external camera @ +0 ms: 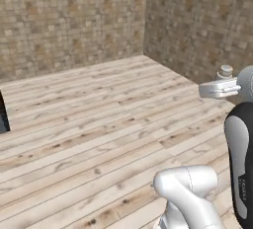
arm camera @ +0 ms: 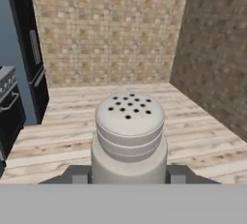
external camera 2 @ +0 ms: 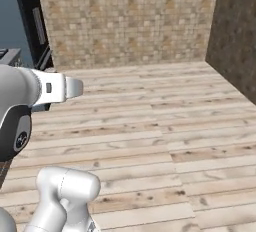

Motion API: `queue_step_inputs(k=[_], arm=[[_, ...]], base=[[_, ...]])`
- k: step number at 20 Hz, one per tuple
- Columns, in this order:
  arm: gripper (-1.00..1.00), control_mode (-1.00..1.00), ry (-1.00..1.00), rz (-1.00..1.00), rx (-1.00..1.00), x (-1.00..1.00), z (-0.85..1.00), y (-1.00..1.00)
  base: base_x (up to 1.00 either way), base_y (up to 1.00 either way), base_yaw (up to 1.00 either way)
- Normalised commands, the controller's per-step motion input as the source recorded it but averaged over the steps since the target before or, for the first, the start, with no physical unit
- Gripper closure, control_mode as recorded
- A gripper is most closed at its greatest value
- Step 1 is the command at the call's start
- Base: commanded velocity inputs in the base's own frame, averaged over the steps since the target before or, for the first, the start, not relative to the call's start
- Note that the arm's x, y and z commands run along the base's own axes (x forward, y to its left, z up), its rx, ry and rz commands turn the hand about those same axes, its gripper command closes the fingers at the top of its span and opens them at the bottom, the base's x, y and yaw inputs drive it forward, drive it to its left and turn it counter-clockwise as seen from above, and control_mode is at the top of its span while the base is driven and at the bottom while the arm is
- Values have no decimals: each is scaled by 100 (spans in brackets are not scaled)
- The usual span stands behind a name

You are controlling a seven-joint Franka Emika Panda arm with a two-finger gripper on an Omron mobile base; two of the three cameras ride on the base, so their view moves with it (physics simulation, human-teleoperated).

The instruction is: Take 2 condiments from the cabinet and move them on the counter near the stove.Make sure the condiments are lined up with each other, next to each other.

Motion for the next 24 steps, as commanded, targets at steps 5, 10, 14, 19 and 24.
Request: queue_step_inputs(k=[5, 10, 14, 19, 24], arm=[[100, 100, 0, 0, 0, 0, 0, 0], [100, 100, 0, 0, 0, 0, 0, 0], [100, 100, 0, 0, 0, 0, 0, 0], [100, 100, 0, 0, 0, 0, 0, 0], [100, 100, 0, 0, 0, 0, 0, 0]], base=[[0, -5, 47], [1, -11, 43], [14, -11, 43], [44, -24, 45], [68, -58, 41]])
